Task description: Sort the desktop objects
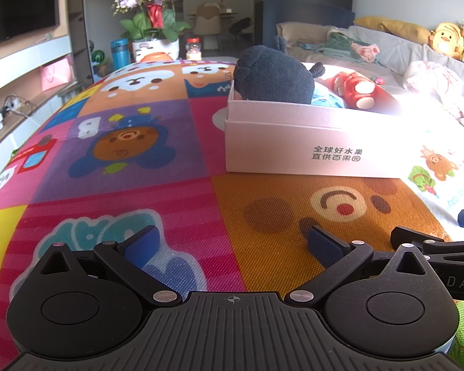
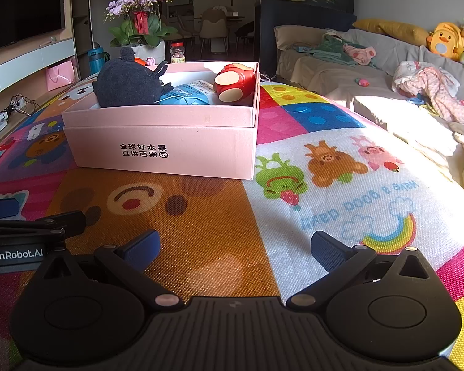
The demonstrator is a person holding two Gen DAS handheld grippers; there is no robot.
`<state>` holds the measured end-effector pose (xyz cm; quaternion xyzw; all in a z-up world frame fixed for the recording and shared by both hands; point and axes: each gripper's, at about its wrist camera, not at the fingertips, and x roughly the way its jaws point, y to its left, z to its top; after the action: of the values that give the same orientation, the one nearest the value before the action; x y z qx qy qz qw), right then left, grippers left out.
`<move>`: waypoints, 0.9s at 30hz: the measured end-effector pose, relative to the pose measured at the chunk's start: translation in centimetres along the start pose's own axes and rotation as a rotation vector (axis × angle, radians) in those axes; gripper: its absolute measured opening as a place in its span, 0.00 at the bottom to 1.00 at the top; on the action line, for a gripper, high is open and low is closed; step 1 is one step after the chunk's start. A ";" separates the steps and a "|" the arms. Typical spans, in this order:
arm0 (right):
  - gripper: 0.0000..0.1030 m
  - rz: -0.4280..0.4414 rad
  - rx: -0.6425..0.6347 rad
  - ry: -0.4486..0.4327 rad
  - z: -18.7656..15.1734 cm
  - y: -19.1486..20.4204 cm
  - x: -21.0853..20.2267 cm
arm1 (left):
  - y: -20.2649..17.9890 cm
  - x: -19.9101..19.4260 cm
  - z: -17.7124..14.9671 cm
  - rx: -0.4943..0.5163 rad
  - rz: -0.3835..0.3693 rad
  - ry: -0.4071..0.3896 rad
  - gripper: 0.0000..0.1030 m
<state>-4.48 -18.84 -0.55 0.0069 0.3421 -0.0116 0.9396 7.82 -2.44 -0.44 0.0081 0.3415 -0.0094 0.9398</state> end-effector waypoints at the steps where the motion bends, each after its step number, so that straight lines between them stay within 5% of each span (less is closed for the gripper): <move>1: 1.00 0.000 0.000 0.000 0.0 0.0 0.0 | 0.0 0.0 0.0 0.000 0.001 0.000 1.00; 27: 1.00 -0.012 -0.004 -0.001 0.2 0.4 0.3 | 0.1 -0.2 -0.2 -0.001 0.000 0.000 1.00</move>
<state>-4.09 -18.45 -0.57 0.0032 0.3415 -0.0166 0.9397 7.51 -2.34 -0.49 0.0078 0.3413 -0.0092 0.9399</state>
